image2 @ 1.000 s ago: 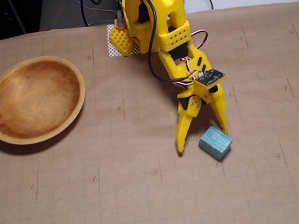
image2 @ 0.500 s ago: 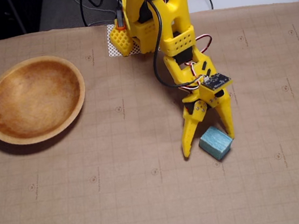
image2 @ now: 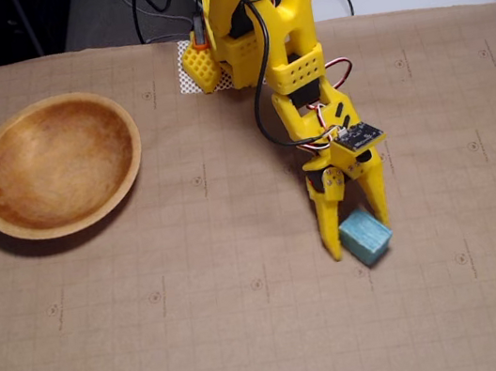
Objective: Grasp a blue block and put it in the bowl.
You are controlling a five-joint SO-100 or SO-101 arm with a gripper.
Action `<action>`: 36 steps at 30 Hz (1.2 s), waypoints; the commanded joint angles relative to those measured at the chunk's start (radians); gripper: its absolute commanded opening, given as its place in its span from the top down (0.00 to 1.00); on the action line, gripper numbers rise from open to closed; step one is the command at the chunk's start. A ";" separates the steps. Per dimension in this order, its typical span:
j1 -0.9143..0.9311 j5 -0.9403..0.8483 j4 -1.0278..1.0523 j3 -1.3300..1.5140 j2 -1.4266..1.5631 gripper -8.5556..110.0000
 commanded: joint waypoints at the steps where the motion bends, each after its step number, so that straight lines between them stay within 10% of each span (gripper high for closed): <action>1: 0.005 0.006 -0.021 -0.023 0.015 0.80; 36: 0.009 0.005 -0.011 0.215 0.460 0.95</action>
